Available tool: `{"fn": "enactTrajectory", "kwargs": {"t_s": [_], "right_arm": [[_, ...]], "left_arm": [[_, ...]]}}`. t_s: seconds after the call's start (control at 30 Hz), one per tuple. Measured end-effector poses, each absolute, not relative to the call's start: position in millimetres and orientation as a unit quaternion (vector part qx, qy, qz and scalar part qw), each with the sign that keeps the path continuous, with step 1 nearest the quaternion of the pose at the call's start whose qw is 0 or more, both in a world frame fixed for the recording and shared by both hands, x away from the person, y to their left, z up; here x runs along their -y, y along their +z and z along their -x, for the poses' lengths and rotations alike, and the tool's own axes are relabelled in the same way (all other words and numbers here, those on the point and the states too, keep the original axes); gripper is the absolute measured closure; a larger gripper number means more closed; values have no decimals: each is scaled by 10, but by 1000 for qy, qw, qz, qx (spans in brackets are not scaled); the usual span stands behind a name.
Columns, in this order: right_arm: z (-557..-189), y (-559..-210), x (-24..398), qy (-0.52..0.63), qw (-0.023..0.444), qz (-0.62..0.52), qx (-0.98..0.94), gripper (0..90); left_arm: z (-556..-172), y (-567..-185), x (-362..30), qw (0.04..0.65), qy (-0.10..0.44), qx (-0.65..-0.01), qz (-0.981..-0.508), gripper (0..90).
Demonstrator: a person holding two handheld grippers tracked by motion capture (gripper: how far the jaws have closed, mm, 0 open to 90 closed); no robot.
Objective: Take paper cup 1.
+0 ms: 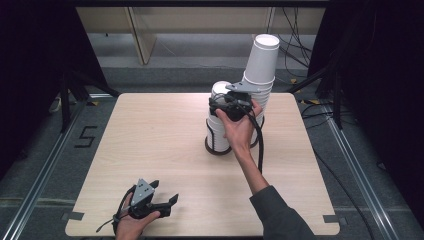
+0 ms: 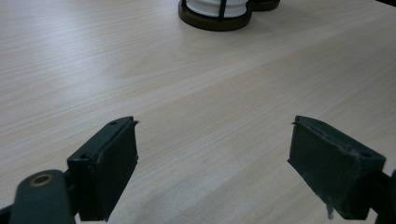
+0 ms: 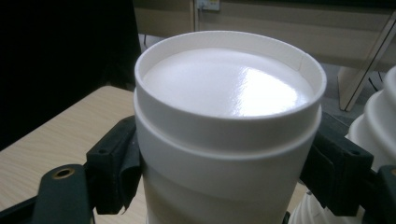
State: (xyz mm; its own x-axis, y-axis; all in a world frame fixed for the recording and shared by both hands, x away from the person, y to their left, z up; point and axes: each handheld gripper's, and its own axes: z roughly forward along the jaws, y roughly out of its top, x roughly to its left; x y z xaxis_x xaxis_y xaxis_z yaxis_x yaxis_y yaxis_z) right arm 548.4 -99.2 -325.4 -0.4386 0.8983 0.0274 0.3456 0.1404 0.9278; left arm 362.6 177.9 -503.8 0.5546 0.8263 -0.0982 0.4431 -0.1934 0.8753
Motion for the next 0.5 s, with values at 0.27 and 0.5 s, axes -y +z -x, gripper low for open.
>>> {"fn": "enactTrajectory", "kwargs": {"t_s": [0.27, 0.5], "right_arm": [[-5390, -2859, 1016, 508, 304, -425, -685, 224], [-5316, -2586, 1041, 527, 312, -408, -677, 224]], "left_arm": [[-3623, -5042, -1769, 470, 203, -426, -746, 148], [-3631, -5048, -1771, 475, 200, -424, -745, 148]]}}
